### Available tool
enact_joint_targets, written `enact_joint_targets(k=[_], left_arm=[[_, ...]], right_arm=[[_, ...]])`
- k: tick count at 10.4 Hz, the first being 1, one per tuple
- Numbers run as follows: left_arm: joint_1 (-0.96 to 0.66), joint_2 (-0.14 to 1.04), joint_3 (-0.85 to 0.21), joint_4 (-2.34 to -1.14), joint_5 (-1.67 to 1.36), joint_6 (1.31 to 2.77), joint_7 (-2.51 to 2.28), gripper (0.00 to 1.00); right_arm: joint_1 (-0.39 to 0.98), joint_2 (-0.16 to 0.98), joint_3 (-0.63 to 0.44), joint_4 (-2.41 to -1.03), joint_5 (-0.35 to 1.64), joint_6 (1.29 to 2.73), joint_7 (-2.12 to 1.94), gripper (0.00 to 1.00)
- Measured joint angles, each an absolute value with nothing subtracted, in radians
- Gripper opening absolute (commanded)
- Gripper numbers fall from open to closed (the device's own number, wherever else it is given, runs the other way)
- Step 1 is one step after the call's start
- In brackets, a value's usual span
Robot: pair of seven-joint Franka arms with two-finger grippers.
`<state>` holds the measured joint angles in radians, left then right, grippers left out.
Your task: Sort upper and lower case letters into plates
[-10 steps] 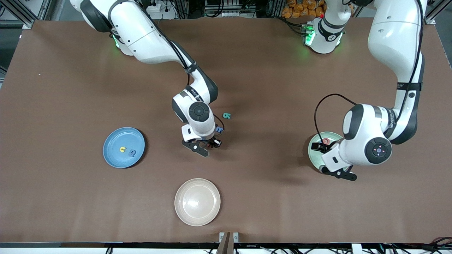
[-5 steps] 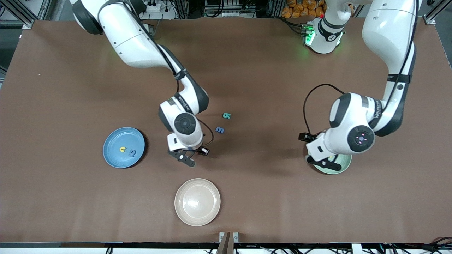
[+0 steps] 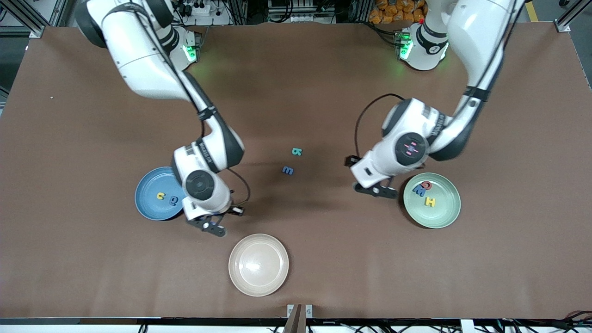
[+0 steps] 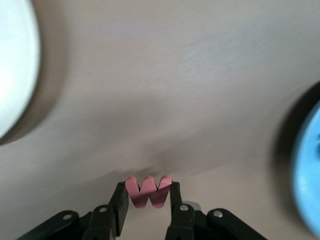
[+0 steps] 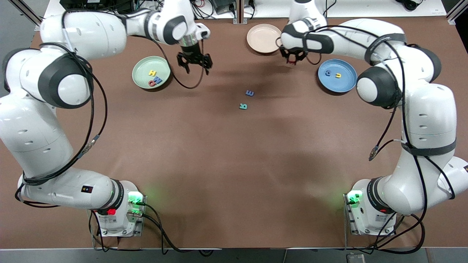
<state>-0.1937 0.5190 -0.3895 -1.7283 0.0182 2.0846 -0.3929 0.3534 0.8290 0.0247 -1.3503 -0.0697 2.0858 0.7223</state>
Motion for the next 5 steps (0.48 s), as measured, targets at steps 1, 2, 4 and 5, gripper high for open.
enact_joint_targets(k=[1,2,4,5], left_arm=[[-0.241,0.518,-0.392,-1.741,0.048,2.12,-0.477,1.0],[-0.297,0.518,-0.394,-1.751,0.12,2.169,-0.596,1.0],[-0.395,0.52,-0.395,-1.771,0.259,2.231,-0.815,1.0],[-0.421,0.524,-0.395,-1.779,0.294,2.241,-0.869,1.0]], right_arm=[[0.321,0.822,0.025,-1.35,-0.07,2.047,0.635,0.17],[0.291,0.813,0.025,-1.35,-0.07,2.013,0.554,0.17],[0.248,0.798,0.025,-1.35,-0.07,1.969,0.432,0.18],[0.229,0.792,0.025,-1.35,-0.07,1.945,0.37,0.18]])
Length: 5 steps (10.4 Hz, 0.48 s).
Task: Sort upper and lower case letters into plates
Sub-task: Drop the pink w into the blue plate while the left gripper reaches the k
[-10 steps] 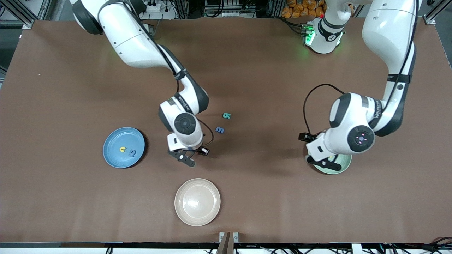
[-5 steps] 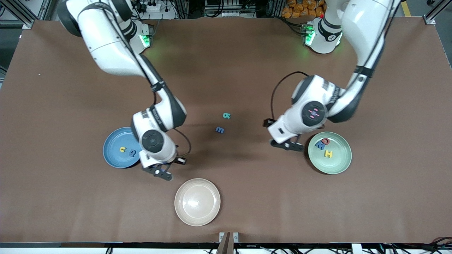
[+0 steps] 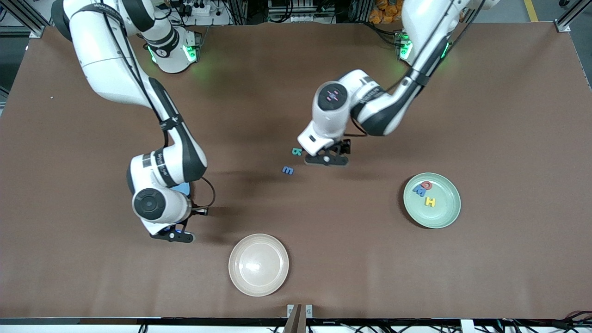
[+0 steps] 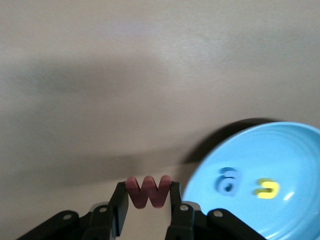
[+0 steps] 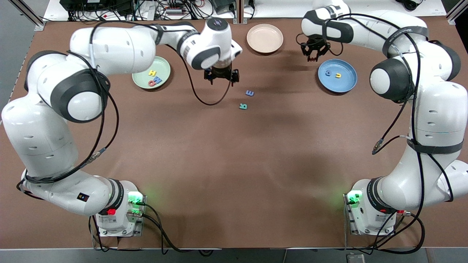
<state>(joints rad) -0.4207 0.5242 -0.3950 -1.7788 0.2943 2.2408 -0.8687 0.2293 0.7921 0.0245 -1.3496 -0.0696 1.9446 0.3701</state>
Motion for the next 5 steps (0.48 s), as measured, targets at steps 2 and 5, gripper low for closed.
enact_joint_targets(k=[2,5], left_arm=[[-0.429,0.547,-0.395,-1.785,0.299,2.265,-0.878,1.0],[-0.45,0.611,-0.397,-1.785,0.299,2.353,-0.878,1.0]], right_arm=[[0.183,0.787,0.023,-1.35,-0.071,1.898,0.265,0.19],[0.12,0.787,0.021,-1.358,-0.073,1.86,0.168,0.24]])
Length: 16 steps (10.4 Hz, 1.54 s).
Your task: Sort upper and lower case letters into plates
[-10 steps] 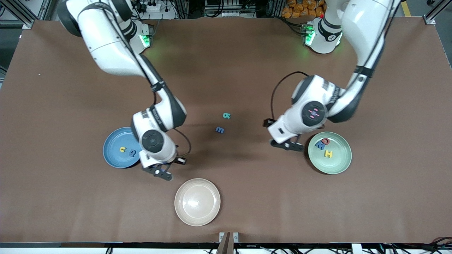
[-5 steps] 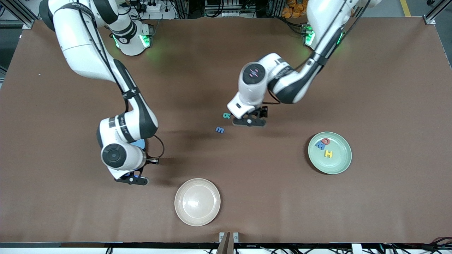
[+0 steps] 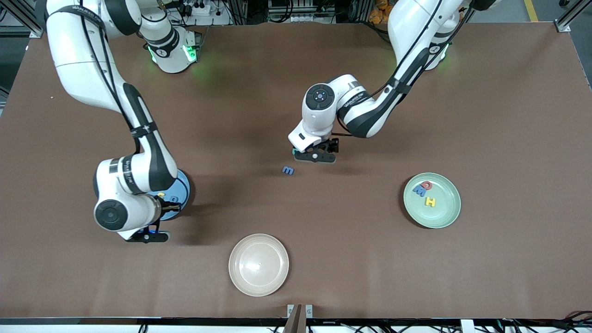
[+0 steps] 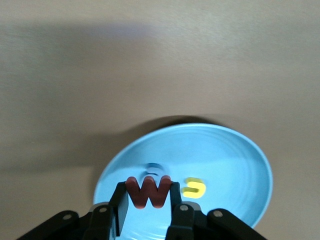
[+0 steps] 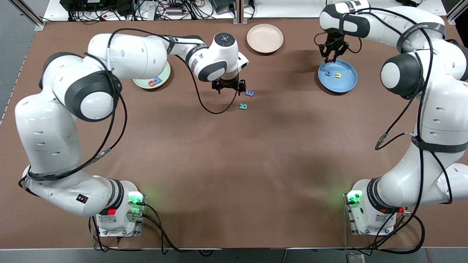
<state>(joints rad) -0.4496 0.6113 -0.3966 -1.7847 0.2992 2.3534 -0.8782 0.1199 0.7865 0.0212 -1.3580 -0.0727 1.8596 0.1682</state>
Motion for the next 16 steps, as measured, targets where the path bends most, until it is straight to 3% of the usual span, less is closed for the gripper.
enact_joint_targets(k=[1,3,4,5,16], left_arm=[[-0.455,0.624,-0.401,-1.782,0.299,2.359,-0.878,1.0],[-0.474,0.657,-0.405,-1.762,0.299,2.376,-0.878,1.0],[-0.484,0.672,-0.406,-1.749,0.299,2.385,-0.878,1.0],[-0.494,0.681,-0.407,-1.739,0.299,2.387,-0.881,1.0],[-0.527,0.79,-0.407,-1.673,0.299,2.392,-0.891,1.0]], right_arm=[[0.11,0.787,0.021,-1.362,-0.073,1.857,0.156,0.26],[0.106,0.787,0.022,-1.373,-0.079,1.856,0.148,0.43],[0.107,0.787,0.023,-1.375,-0.079,1.856,0.147,0.83],[0.107,0.786,0.023,-1.376,-0.08,1.857,0.146,1.0],[0.127,0.786,0.037,-1.376,-0.073,1.864,0.226,1.0]])
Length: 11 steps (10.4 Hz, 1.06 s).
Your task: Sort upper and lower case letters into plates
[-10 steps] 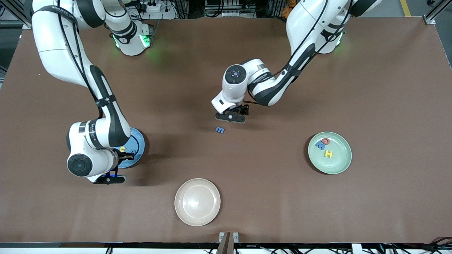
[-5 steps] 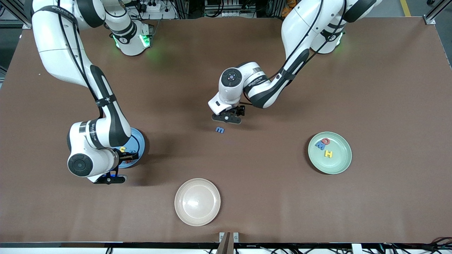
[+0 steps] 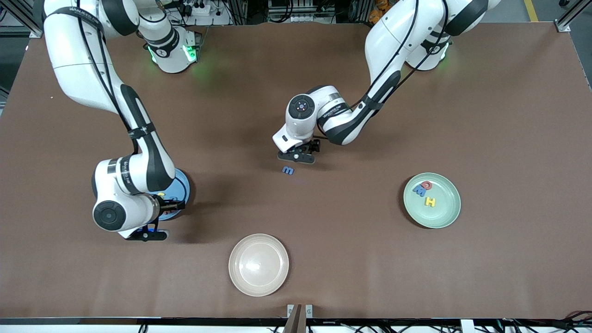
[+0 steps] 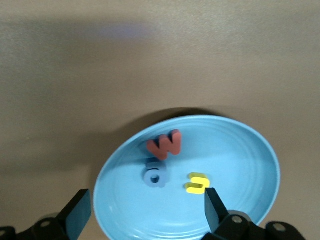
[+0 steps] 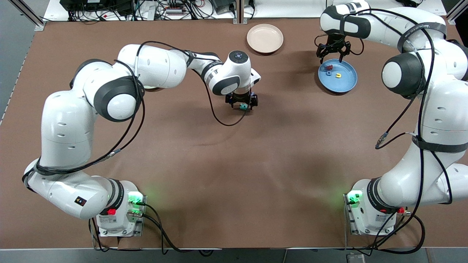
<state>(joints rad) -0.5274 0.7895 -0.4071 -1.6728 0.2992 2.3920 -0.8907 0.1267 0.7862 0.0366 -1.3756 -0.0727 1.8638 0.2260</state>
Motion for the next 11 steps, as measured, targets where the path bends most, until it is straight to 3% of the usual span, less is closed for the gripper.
enact_joint_targets(k=[11], left_arm=[[-0.6,0.806,-0.342,-1.637,0.299,2.392,-0.892,1.0]], right_arm=[[0.185,0.785,0.048,-1.373,0.039,1.9,0.381,1.0]])
